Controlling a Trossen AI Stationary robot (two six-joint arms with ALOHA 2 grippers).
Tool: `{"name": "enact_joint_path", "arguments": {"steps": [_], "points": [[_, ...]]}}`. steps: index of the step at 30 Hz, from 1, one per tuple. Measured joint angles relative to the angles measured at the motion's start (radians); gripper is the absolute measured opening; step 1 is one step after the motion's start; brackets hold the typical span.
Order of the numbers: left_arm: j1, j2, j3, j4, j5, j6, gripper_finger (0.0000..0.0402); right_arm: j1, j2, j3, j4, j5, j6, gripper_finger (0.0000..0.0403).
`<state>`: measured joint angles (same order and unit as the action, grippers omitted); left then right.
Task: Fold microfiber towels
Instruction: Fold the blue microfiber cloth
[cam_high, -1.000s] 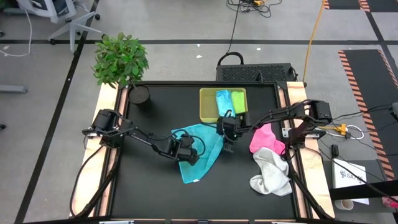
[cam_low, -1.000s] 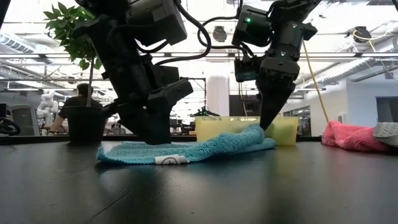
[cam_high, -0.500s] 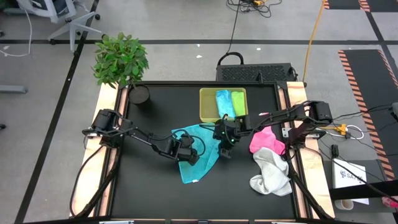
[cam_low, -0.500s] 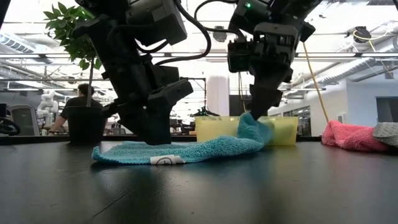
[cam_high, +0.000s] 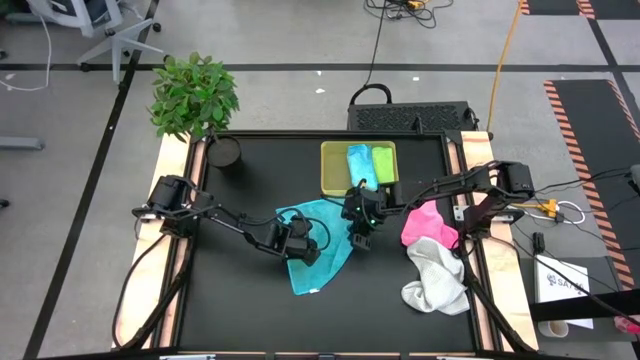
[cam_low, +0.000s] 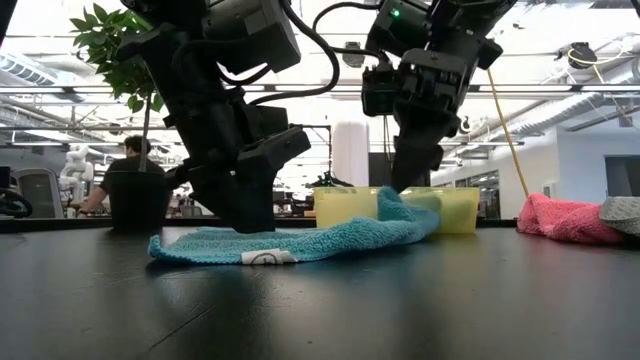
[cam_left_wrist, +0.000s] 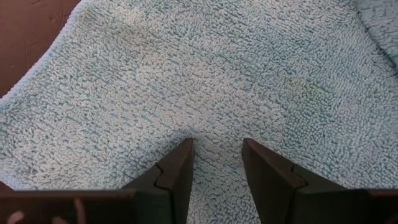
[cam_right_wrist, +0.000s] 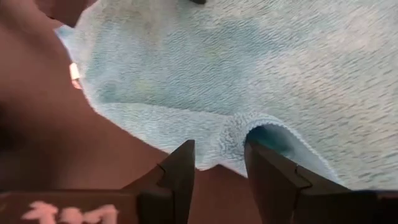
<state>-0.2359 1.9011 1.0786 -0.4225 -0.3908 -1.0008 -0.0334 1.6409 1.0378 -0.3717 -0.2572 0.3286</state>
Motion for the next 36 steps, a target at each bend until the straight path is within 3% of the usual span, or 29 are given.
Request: {"name": "enact_joint_path", "arguments": {"steps": [10, 20, 27, 36], "points": [[0.000, 0.000, 0.000, 0.000, 0.000, -0.003, 0.0143, 0.000, 0.000, -0.066, 0.009, 0.058, -0.047, 0.0130], [0.000, 0.000, 0.000, 0.000, 0.000, -0.007, 0.0143, 0.002, 0.000, -0.148, 0.162, 0.036, 0.022, 0.0121], [0.000, 0.000, 0.000, 0.000, 0.000, -0.011, 0.0143, 0.000, 0.000, -0.148, 0.158, -0.160, 0.125, 0.0013], [0.000, 0.000, 0.000, 0.000, 0.000, -0.028, 0.0143, -0.008, -0.069, -0.148, 0.157, -0.368, 0.395, 0.0003]]}}
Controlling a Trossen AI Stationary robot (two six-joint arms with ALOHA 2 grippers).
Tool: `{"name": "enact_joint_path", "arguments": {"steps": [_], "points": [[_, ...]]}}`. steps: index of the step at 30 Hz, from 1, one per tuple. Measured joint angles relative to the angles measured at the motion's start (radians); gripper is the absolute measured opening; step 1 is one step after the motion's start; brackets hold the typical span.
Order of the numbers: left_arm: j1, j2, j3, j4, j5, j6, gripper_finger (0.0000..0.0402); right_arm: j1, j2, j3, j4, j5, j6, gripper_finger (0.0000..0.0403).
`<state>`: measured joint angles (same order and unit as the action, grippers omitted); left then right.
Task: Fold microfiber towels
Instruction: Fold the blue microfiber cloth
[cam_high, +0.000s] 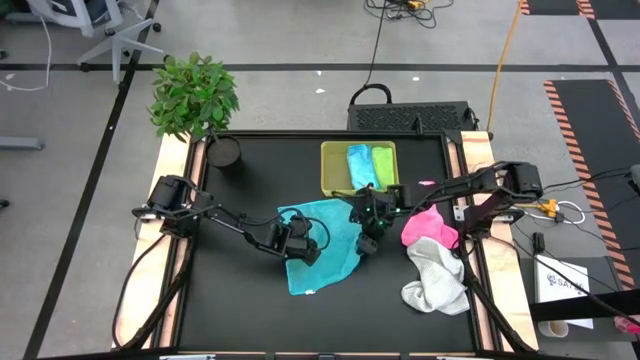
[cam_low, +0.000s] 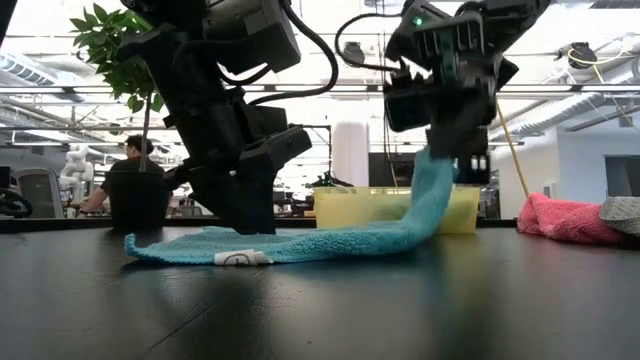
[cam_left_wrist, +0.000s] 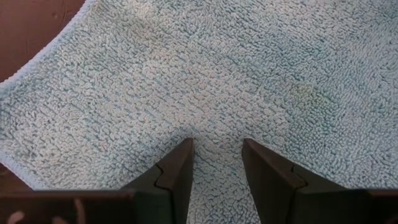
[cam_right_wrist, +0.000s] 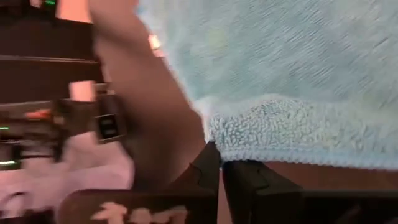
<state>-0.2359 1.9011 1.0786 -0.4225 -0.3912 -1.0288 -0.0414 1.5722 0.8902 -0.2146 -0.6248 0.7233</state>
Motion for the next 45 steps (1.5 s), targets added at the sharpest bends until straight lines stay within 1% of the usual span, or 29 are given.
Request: {"name": "enact_joint_path", "arguments": {"steps": [7, 11, 12, 15, 20, 25, 29, 34, 39, 43, 45], "points": [[0.000, 0.000, 0.000, 0.000, 0.000, -0.002, 0.0143, 0.014, -0.044, 0.000, -0.042, -0.192, 0.205, 0.0002], [0.000, 0.000, 0.000, 0.000, 0.000, -0.002, 0.0143, 0.039, -0.043, -0.015, -0.077, -0.235, 0.226, 0.0002], [0.000, 0.000, 0.000, 0.000, 0.000, -0.002, 0.0143, 0.044, -0.043, -0.023, -0.077, -0.233, 0.222, 0.0003], [0.000, 0.000, 0.000, 0.000, 0.000, -0.001, 0.0143, 0.059, -0.043, -0.047, -0.078, -0.181, 0.165, 0.0013], [0.000, 0.000, 0.000, 0.000, 0.000, -0.001, 0.0143, 0.070, -0.043, -0.074, -0.078, -0.078, 0.061, 0.0056], [0.000, 0.000, 0.000, 0.000, 0.000, 0.003, 0.0143, 0.064, -0.042, -0.077, -0.074, -0.060, 0.019, 0.0116], [0.000, 0.000, 0.000, 0.000, 0.003, 0.003, 0.0143, 0.035, -0.042, -0.077, -0.074, -0.060, 0.016, 0.0146], [0.000, 0.000, 0.000, -0.001, 0.009, 0.005, 0.0143, -0.021, -0.042, -0.077, -0.082, -0.069, -0.027, 0.0150], [0.000, 0.000, 0.000, -0.002, 0.013, 0.005, 0.0143, -0.081, -0.043, -0.077, -0.177, -0.079, -0.064, 0.0138], [0.000, 0.000, 0.000, -0.002, 0.014, 0.005, 0.0143, -0.088, -0.045, -0.077, -0.269, -0.082, -0.104, 0.0131], [0.000, 0.000, 0.000, -0.002, 0.014, 0.005, 0.0143, -0.088, -0.046, -0.078, -0.272, -0.069, -0.125, 0.0131]]}}
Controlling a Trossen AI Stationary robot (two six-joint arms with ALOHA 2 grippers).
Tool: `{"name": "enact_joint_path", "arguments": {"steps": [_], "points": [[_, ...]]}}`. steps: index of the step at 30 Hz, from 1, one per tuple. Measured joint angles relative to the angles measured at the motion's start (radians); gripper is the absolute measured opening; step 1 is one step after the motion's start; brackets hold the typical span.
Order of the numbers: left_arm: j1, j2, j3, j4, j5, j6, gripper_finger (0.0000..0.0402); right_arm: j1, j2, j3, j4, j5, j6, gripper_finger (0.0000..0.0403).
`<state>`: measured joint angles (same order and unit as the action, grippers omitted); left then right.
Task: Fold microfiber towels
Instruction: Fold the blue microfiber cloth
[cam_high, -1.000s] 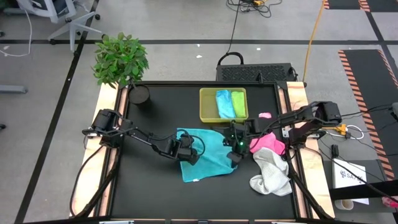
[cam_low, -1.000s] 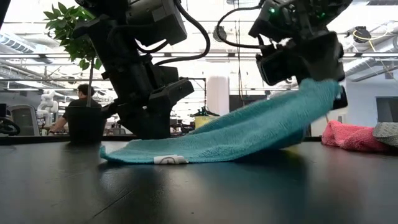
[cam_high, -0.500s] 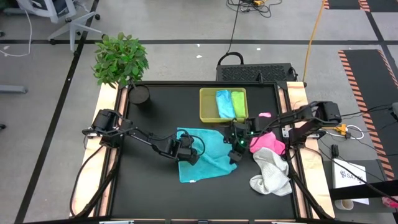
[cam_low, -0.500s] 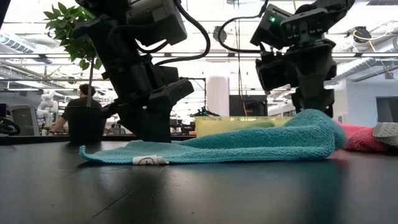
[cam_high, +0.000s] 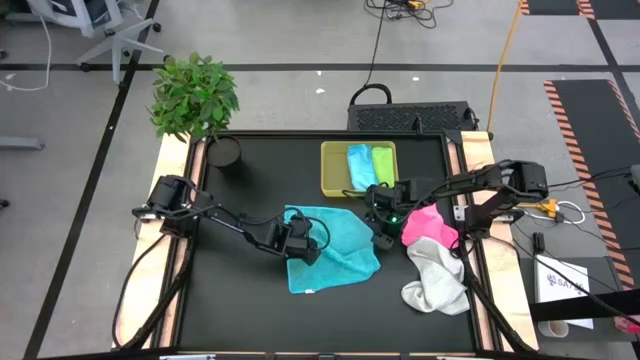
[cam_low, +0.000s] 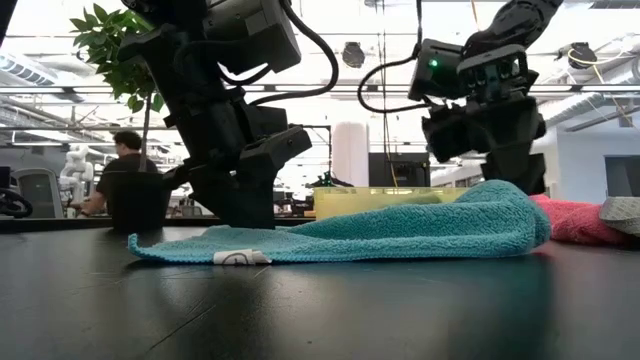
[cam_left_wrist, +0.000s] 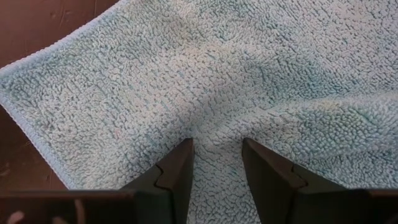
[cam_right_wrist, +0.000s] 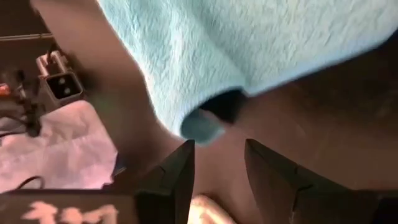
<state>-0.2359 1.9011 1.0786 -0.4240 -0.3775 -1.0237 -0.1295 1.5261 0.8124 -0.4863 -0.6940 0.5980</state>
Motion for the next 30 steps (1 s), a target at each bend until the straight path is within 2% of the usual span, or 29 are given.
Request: {"name": "enact_joint_path", "arguments": {"steps": [5, 10, 13, 17, 24, 30], "points": [[0.000, 0.000, 0.000, 0.000, 0.000, 0.001, 0.0143, 0.000, 0.000, 0.000, 0.131, 0.236, -0.008, 0.0125], [0.000, 0.000, 0.000, 0.000, 0.000, 0.001, 0.0143, 0.025, 0.000, 0.001, 0.313, 0.452, -0.003, 0.0086], [0.000, 0.000, 0.000, 0.000, 0.003, 0.000, 0.0143, 0.054, 0.000, 0.002, 0.362, 0.484, -0.017, 0.0052], [0.000, 0.000, 0.000, 0.000, 0.006, 0.000, 0.0143, 0.100, 0.000, 0.002, 0.329, 0.500, -0.010, 0.0009], [0.000, 0.000, 0.000, 0.001, 0.008, -0.002, 0.0143, 0.189, 0.000, 0.002, 0.310, 0.739, -0.064, 0.0004], [0.000, 0.000, 0.000, 0.001, 0.009, -0.015, 0.0143, 0.190, 0.000, 0.002, 0.309, 0.822, -0.061, 0.0001]]}}
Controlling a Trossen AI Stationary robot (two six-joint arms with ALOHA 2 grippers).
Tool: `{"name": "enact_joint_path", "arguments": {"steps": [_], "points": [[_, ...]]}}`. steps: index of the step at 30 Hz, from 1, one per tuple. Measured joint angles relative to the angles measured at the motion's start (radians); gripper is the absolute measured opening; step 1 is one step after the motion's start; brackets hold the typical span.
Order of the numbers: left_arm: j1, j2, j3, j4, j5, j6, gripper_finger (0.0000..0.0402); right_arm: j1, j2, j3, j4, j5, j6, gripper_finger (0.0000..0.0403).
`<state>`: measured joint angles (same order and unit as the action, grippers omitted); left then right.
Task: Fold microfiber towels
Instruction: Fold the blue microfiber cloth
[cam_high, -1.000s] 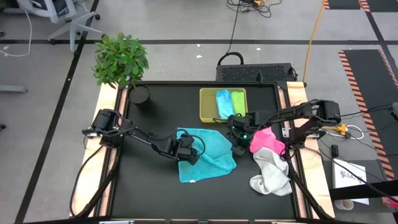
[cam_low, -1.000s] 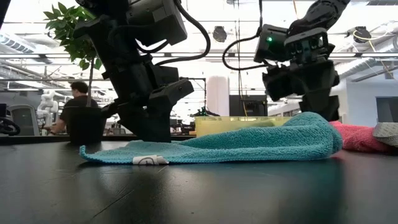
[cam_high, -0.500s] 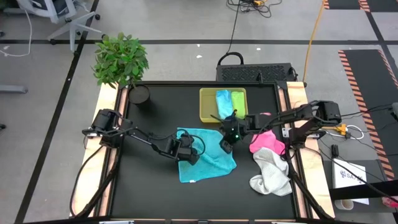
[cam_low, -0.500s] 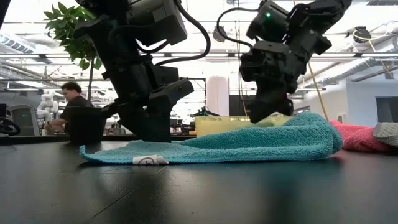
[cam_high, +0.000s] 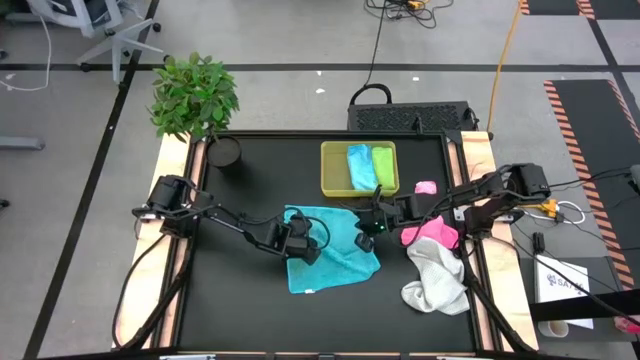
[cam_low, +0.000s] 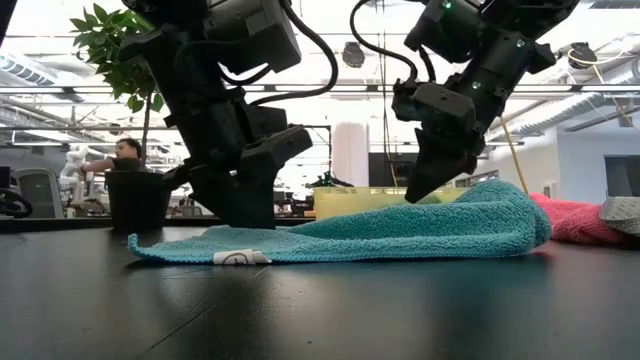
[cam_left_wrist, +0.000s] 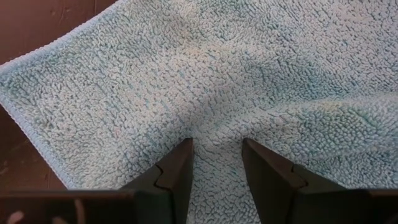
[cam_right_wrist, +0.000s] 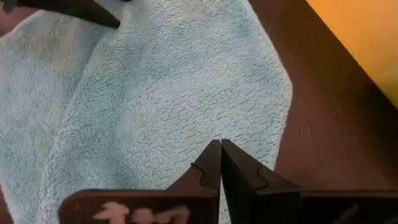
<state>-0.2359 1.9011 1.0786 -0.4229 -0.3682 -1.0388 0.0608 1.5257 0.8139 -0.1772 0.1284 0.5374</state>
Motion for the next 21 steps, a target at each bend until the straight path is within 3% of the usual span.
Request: {"name": "enact_joint_path", "arguments": {"steps": [12, 21], "points": [[0.000, 0.000, 0.000, 0.004, 0.001, -0.018, 0.0143, 0.040, 0.000, -0.125, 0.083, 0.002, 0.070, 0.0000], [0.000, 0.000, 0.000, 0.010, 0.006, -0.018, 0.0143, -0.025, 0.000, -0.172, 0.100, 0.104, -0.073, 0.0000]]}}
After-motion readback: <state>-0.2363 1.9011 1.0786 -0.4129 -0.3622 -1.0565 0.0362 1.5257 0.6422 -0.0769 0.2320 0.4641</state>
